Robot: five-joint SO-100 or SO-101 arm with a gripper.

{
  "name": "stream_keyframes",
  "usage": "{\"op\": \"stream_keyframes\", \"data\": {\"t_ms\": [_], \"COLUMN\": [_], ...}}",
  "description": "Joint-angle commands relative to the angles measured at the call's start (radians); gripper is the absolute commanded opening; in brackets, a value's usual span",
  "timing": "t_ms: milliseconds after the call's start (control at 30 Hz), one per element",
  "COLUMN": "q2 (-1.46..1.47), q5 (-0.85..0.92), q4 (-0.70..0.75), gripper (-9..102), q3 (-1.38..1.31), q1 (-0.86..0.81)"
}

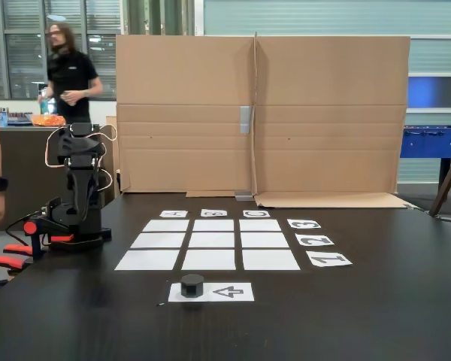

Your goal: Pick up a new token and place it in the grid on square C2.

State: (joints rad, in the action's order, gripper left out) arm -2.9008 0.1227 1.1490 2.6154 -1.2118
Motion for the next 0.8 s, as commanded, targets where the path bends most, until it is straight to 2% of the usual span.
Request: {"op": "stream_keyframes", "data": {"t_ms": [0, 167, 767], "q2": [0.150, 0.299, 0.887], "q5": [-0.003, -0.005, -0.005], "q4": [0.038, 0.098, 0.304], "gripper": [16, 25, 31], "q3": [-0.158, -0.299, -0.908], "q1": [0.034, 0.060, 0.146]}}
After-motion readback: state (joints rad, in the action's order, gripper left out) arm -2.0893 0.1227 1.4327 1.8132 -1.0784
